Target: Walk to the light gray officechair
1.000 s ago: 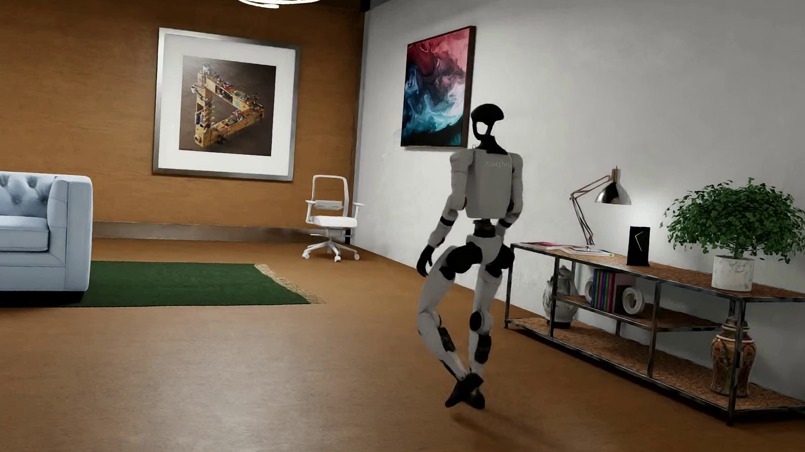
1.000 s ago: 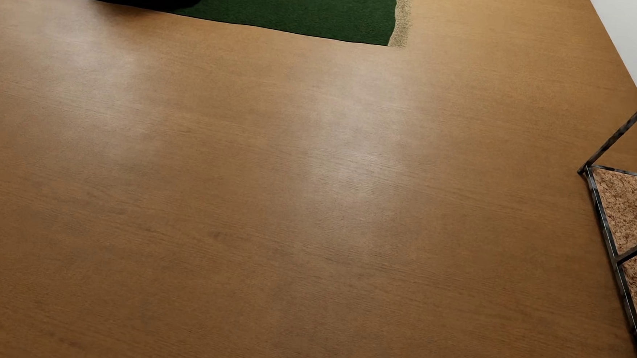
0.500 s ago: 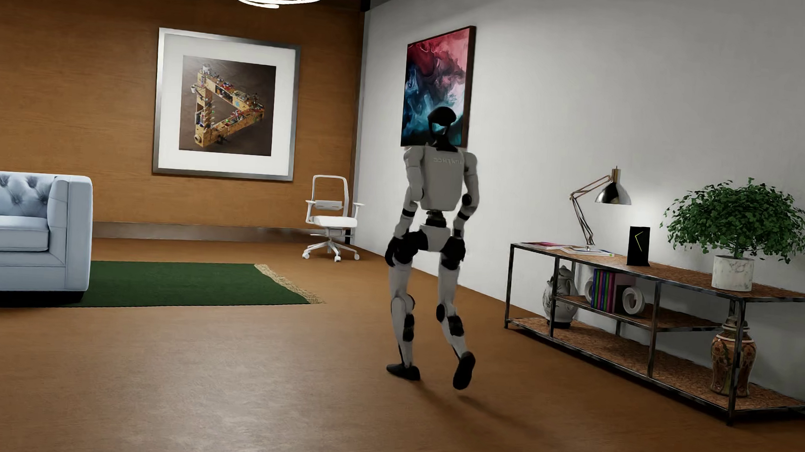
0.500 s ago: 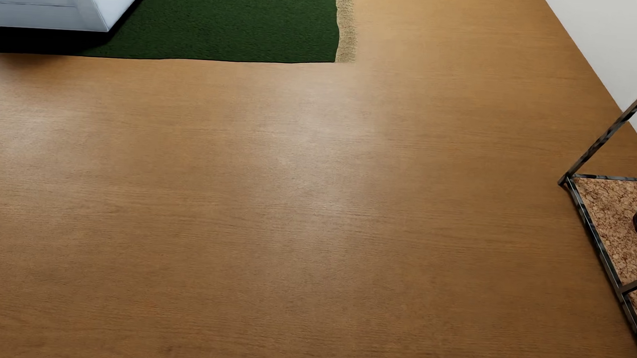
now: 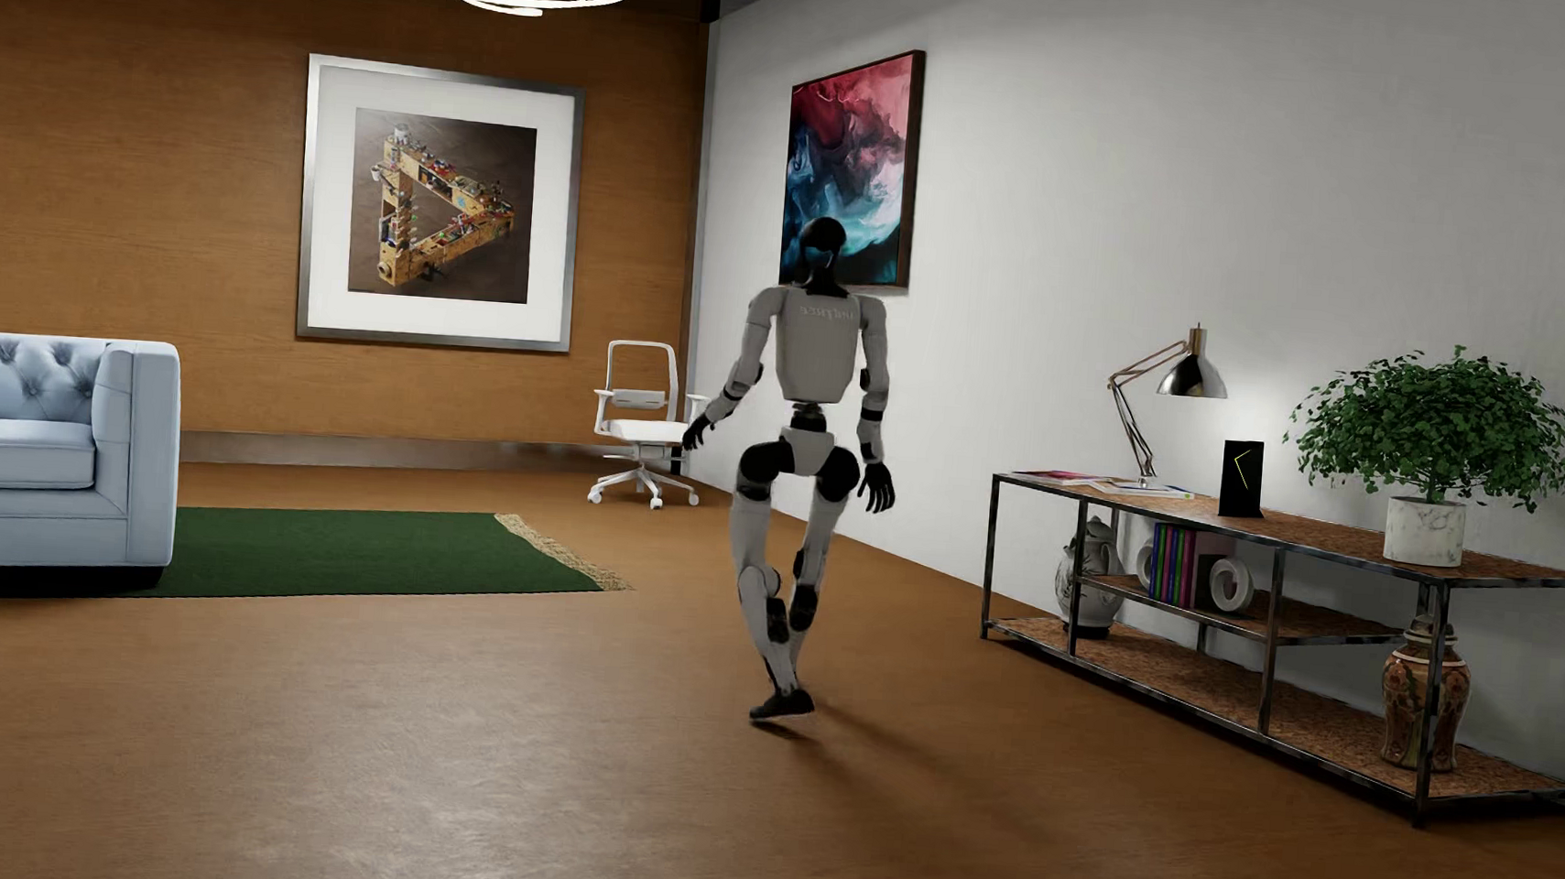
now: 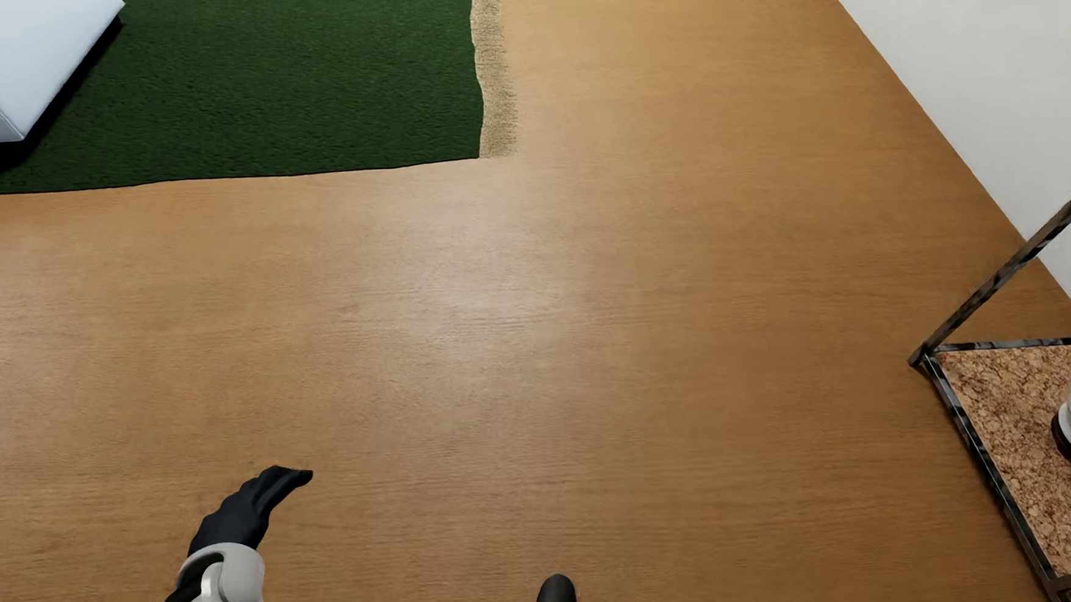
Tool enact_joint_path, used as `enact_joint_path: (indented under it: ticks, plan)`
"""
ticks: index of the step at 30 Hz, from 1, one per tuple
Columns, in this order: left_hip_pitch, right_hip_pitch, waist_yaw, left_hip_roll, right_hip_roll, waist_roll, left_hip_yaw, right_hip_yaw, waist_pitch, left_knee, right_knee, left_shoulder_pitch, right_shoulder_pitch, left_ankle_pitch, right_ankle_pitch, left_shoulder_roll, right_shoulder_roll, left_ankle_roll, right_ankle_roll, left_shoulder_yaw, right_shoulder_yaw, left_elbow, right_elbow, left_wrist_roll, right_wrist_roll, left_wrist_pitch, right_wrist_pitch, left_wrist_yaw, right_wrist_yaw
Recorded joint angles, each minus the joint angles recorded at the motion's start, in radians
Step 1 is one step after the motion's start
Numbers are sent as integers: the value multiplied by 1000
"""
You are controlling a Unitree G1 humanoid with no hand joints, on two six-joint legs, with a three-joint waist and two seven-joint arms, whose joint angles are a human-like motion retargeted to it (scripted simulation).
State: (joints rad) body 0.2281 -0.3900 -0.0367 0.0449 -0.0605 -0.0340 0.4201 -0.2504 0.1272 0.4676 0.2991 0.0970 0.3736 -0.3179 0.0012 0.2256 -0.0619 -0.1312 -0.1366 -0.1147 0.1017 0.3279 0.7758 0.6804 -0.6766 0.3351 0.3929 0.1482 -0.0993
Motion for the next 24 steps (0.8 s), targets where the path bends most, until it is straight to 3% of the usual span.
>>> enact_joint_path:
  ticks: [2,3,4,5,7,10,12,14,15,16,17,19,20,21,22,23,24]
  plan:
    - [-103,82,-5,142,63,31,-92,-58,-2,305,22,13,-45,218,-89,11,45,28,-11,-50,-27,114,-1,16,-11,66,2,-41,-34]
    - [-199,126,-3,206,90,51,-165,-81,-1,499,27,34,-71,356,-133,11,51,17,-15,-100,-28,172,-7,49,-24,90,-2,-91,-37]
    - [-300,178,5,256,121,68,-235,-94,2,658,11,33,-109,456,-166,19,44,51,-19,-164,-18,237,-25,83,-38,98,-14,-164,-24]
    - [-382,210,16,290,154,84,-281,-94,7,760,22,48,-144,368,-202,32,31,84,-20,-210,-12,279,-40,109,-46,89,-52,-230,-28]
    - [-514,268,50,270,196,102,-331,-54,14,808,50,128,-235,250,-272,-3,12,176,-15,-192,-44,303,-102,113,-29,92,-95,-224,-61]
    - [-642,349,106,122,218,96,-368,32,18,555,80,250,-309,146,-356,-90,-27,153,-11,-86,-40,309,-276,63,39,99,-175,-127,-124]
    - [-681,402,134,36,224,84,-351,84,13,255,81,297,-352,155,-397,-131,-79,157,-9,-75,15,332,-351,77,62,99,-201,-128,-140]
    - [-683,467,144,-13,237,73,-239,118,4,-79,49,316,-391,237,-420,-148,-110,70,-3,-92,60,349,-375,108,86,85,-184,-172,-128]
    - [-676,503,144,-30,246,69,-161,133,-1,-200,35,321,-400,247,-430,-150,-113,-71,-6,-95,77,346,-371,115,89,76,-167,-205,-127]
    - [-678,536,145,-42,252,65,-122,145,-4,-227,41,324,-401,238,-443,-147,-110,-129,-8,-95,91,338,-359,129,89,72,-151,-211,-126]
    - [-672,563,148,-43,251,60,-105,160,-4,-195,57,322,-394,279,-448,-147,-104,-34,-10,-90,104,327,-341,140,89,69,-140,-203,-127]
    - [-601,601,162,-68,213,40,-55,195,-8,-197,127,310,-360,311,-399,-173,-96,251,-5,-48,144,306,-272,133,83,75,-106,-177,-115]
    - [-563,580,167,-80,180,22,-32,205,-6,-185,237,296,-336,280,-320,-187,-90,269,18,-14,162,306,-217,126,79,86,-88,-148,-110]
    - [-533,518,172,-83,146,5,-5,226,-3,-155,409,276,-312,234,-214,-199,-87,268,139,21,188,314,-146,119,68,99,-52,-133,-90]
    - [-496,432,176,-82,113,-7,29,255,2,-131,613,254,-297,191,-97,-205,-92,268,320,54,239,319,-71,113,48,107,-14,-121,-36]
    - [-443,332,184,-81,69,-14,67,236,7,-134,808,219,-286,155,7,-202,-112,260,382,72,313,317,-15,121,10,115,-1,-123,60]
    - [-393,236,183,-83,-14,-20,97,214,11,-137,957,188,-276,122,0,-193,-138,247,392,84,363,310,15,126,-18,110,-5,-119,149]
